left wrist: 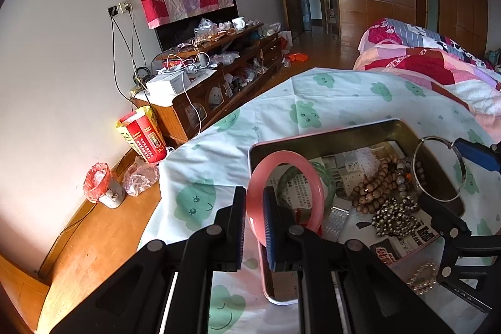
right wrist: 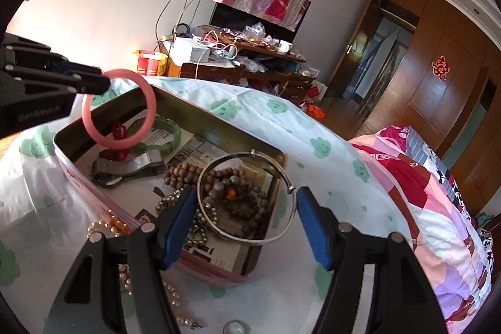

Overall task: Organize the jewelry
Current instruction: 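Carry the pink bangle with the left tool while the right tool carries the silver bangle over the tin, then open the left tool to drop the pink bangle while the right tool releases the silver bangle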

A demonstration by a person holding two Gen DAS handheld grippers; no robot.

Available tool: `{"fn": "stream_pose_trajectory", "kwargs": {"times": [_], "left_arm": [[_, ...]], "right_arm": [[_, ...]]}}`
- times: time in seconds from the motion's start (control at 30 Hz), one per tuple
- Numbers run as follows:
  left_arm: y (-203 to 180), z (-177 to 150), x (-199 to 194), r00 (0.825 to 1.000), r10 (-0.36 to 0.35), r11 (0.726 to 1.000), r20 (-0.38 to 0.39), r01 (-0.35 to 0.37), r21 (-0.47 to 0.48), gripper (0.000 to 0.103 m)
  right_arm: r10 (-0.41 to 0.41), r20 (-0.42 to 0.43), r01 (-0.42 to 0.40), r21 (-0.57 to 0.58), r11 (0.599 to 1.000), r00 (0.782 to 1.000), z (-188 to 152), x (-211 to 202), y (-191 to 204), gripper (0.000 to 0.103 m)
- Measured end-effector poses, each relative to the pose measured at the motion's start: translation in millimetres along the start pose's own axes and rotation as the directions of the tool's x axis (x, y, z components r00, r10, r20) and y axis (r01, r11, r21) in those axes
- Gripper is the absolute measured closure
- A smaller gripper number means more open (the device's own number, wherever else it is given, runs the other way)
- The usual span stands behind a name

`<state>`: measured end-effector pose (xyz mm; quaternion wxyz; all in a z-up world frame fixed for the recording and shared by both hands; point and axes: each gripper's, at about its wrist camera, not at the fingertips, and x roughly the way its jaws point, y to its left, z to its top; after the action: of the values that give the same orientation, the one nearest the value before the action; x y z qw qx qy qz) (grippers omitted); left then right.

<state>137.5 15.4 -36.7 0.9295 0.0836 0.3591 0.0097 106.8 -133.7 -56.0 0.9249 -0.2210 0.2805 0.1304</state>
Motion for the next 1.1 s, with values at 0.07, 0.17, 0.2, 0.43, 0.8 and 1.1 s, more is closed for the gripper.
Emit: {"fn": "stream_pose_trajectory", "kwargs": {"times": [0.07,0.17,0.2,0.43,0.8,1.1], "left_arm": [[-0.1,-1.1,2.7,1.0,-0.005,1.0,-0.005,0.005,-0.003,0.093],[-1.5,-2.2,5.0,1.0,-0.007,1.0,-0.008,0.007,0.002,0.093],[-1.9,-2.1,5.4,1.0,-0.005,1.0,-0.008,0.006,0.004,0.093],[-3.4,-3.2,9.8,1.0,-0.008,1.0,-0.016,0.009,0.005,0.093],[-1.9,-4.1,4.1,1.0,-0.014,1.0,-0.015,0.014,-0.011,0.058],[0.6,-20.7,-29.3,0.999,0.034,0.998,0.014,-0.033,-0.061,0.028]], "right_arm": [[0.004,-0.001,-0.004,-0.002,1.0,1.0,-0.3,1.8,1.3,0.035],[0.011,-0.004,-0.011,-0.002,1.0,1.0,-0.6,3.7,3.6,0.035],[0.012,-0.006,-0.012,-0.002,1.0,1.0,-0.4,4.3,4.5,0.035],[0.018,-0.012,-0.018,-0.003,1.0,1.0,-1.1,5.9,7.0,0.035],[0.054,-0.022,-0.054,0.003,0.999,0.998,-2.5,5.7,8.5,0.034],[0.043,-0.007,-0.042,0.065,0.997,0.999,-9.7,-19.4,-9.7,0.034]]}}
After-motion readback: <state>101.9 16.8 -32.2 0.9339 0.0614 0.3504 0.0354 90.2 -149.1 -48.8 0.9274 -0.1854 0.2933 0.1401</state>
